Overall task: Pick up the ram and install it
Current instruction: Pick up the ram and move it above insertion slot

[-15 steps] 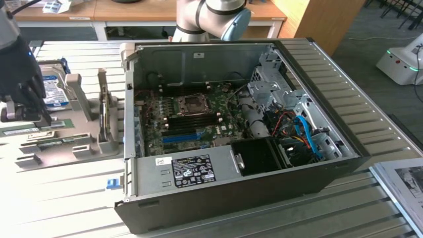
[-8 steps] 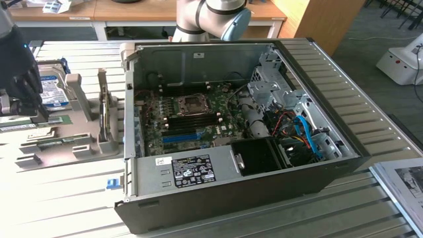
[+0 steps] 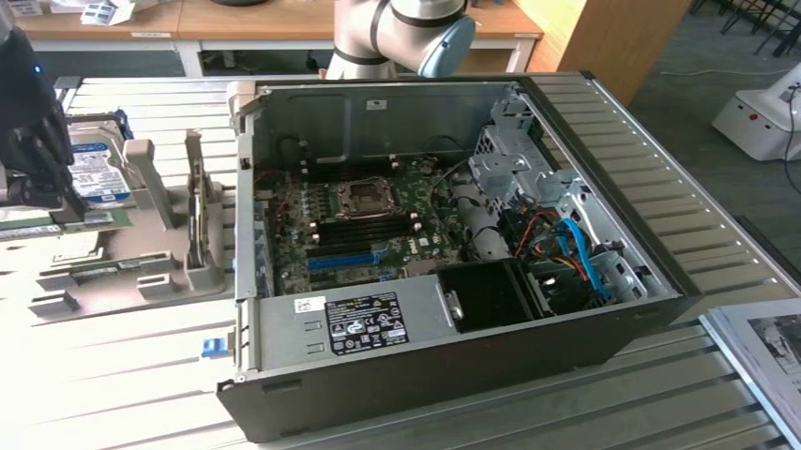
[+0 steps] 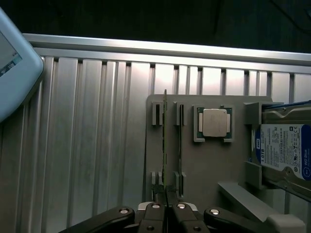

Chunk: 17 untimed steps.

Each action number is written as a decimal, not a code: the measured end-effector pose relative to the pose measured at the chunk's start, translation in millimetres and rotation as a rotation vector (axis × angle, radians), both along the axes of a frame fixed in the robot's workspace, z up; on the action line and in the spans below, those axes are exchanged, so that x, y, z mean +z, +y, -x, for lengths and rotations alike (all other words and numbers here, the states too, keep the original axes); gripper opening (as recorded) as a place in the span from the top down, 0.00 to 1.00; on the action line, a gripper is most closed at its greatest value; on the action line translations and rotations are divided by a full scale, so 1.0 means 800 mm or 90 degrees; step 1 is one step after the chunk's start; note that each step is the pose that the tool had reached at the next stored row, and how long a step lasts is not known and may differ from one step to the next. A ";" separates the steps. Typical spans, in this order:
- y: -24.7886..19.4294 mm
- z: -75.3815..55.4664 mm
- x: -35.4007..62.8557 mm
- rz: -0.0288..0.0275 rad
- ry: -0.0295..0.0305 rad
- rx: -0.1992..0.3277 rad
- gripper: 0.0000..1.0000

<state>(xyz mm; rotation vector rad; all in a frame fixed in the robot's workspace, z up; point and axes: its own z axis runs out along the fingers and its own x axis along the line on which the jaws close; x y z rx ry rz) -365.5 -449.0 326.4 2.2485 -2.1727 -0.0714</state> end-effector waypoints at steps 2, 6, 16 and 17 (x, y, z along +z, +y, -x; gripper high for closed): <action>0.0000 0.000 0.006 0.0000 0.0001 0.000 0.89; 0.0000 0.000 0.015 0.0000 0.0000 0.000 0.89; 0.0000 0.000 0.038 0.0000 0.0001 0.000 0.89; 0.0000 0.000 0.040 0.0000 0.0001 0.000 0.89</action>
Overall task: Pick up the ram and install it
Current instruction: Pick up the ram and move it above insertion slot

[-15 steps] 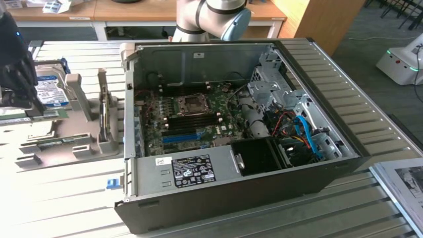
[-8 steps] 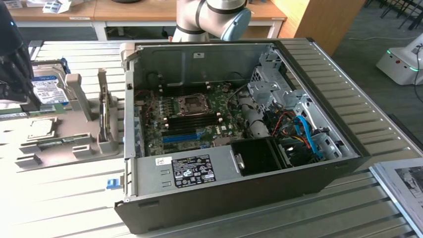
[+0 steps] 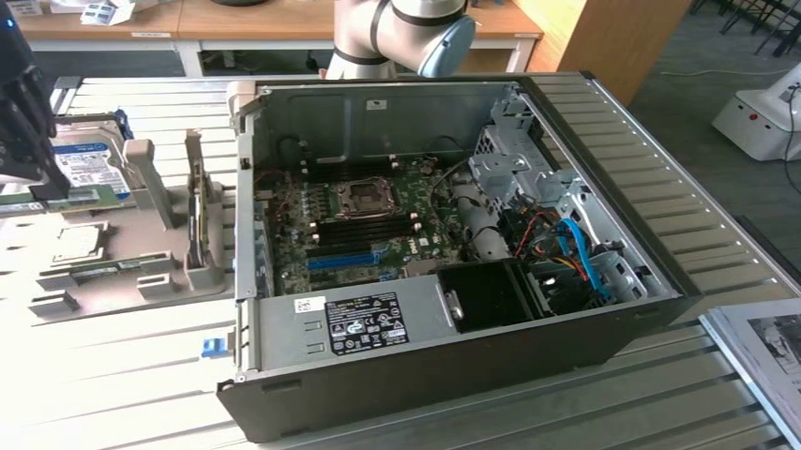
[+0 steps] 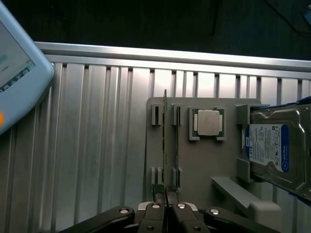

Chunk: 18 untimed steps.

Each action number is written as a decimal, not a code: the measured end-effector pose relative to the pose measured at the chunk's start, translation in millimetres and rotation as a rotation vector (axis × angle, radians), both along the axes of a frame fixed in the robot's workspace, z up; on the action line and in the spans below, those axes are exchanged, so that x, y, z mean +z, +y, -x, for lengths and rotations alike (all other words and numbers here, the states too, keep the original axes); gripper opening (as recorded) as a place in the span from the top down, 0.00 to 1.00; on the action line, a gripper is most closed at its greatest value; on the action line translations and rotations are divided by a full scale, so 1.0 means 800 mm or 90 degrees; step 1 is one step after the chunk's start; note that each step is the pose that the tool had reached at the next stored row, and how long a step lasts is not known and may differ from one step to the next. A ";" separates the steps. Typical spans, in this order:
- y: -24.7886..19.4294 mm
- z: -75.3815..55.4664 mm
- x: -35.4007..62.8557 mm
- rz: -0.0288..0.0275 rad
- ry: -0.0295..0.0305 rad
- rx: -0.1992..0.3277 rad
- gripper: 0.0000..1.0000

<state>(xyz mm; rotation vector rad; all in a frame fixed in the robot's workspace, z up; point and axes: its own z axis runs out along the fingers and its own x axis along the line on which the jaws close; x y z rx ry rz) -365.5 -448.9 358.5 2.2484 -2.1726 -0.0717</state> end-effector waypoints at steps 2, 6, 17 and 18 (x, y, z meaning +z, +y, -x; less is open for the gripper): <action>0.0000 0.000 0.004 0.0000 0.0000 0.000 0.89; 0.0000 0.000 0.012 0.0000 0.0001 0.000 0.89; 0.0000 0.000 0.031 0.0001 0.0003 0.000 0.89; 0.0000 0.000 0.032 0.0000 0.0003 0.000 0.89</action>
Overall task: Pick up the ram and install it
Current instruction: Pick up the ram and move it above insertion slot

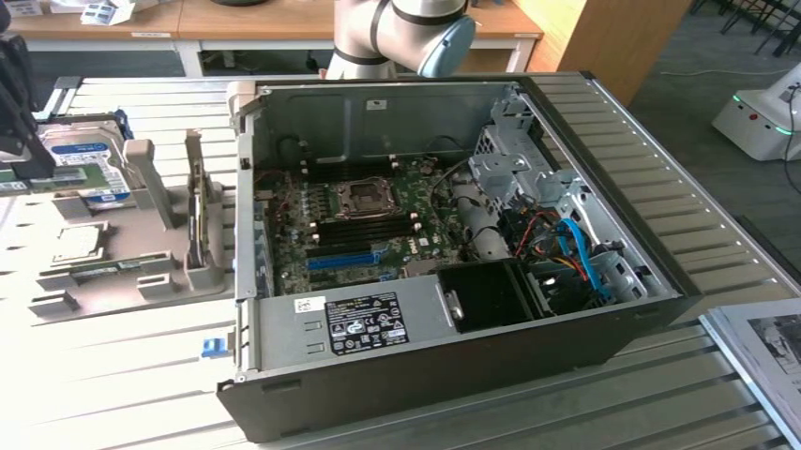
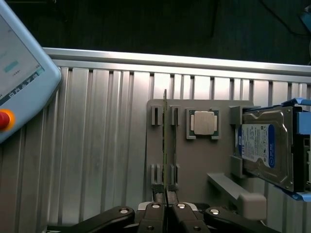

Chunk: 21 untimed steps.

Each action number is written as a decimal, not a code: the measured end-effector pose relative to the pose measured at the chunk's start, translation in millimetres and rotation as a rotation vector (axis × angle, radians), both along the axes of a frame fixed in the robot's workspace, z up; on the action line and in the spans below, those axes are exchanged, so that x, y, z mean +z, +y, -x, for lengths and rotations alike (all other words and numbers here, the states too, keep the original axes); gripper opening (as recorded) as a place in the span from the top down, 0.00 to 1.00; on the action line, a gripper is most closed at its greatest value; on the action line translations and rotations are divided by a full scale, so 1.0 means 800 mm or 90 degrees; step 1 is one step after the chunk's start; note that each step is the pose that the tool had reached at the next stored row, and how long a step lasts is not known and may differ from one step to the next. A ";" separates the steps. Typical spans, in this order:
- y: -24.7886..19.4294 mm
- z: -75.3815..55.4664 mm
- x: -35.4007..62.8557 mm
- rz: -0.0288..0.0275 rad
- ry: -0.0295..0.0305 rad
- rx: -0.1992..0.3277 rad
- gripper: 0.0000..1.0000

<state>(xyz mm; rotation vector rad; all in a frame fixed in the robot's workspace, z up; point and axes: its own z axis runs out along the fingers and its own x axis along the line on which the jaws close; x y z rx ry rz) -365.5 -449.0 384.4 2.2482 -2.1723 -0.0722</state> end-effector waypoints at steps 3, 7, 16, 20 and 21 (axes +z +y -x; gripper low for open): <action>0.0000 0.000 0.005 0.0000 0.0000 0.000 0.89; 0.0000 0.000 0.006 -0.0001 -0.0001 0.000 0.89; -0.0001 -0.002 0.007 0.0000 0.0001 0.000 0.89; 0.0000 -0.006 0.007 0.0000 0.0000 0.000 0.89; 0.0000 -0.007 0.007 0.0000 0.0000 0.000 0.89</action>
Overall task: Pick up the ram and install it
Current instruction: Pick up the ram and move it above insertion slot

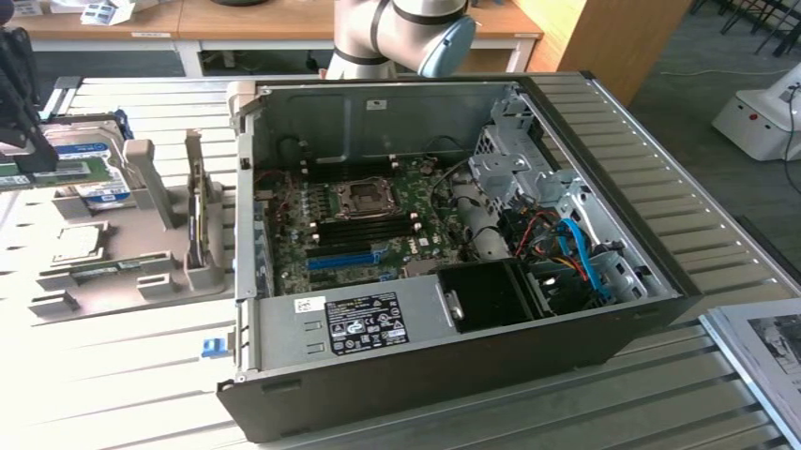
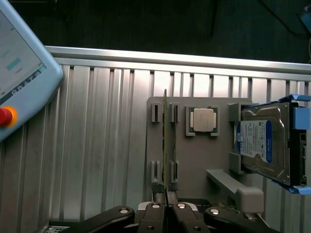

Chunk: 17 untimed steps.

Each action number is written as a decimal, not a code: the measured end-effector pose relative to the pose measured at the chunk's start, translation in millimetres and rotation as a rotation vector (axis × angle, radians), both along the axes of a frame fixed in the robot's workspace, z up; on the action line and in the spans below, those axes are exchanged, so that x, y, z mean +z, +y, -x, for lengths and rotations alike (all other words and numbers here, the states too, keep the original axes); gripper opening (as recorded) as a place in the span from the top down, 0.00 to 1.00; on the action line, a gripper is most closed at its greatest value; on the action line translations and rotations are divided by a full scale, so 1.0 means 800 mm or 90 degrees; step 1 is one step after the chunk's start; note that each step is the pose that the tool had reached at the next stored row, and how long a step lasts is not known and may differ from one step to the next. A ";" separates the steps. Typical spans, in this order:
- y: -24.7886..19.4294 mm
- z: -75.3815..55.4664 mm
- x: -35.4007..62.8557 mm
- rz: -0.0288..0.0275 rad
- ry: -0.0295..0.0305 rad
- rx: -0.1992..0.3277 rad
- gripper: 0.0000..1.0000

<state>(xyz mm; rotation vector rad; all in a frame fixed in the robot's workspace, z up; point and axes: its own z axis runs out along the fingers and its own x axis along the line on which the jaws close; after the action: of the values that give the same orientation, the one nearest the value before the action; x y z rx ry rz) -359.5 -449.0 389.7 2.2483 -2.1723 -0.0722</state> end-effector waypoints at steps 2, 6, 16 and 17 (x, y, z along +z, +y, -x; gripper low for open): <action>0.0000 -0.003 0.000 0.0001 0.0001 0.000 0.89; 0.0000 -0.010 0.000 0.0001 0.0001 0.000 0.89; 0.0000 -0.033 0.000 0.0001 0.0003 0.000 0.89; 0.0000 -0.035 0.000 0.0001 0.0003 0.000 0.89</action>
<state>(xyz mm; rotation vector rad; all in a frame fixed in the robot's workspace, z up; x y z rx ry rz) -331.2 -449.0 389.8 2.2480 -2.1720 -0.0725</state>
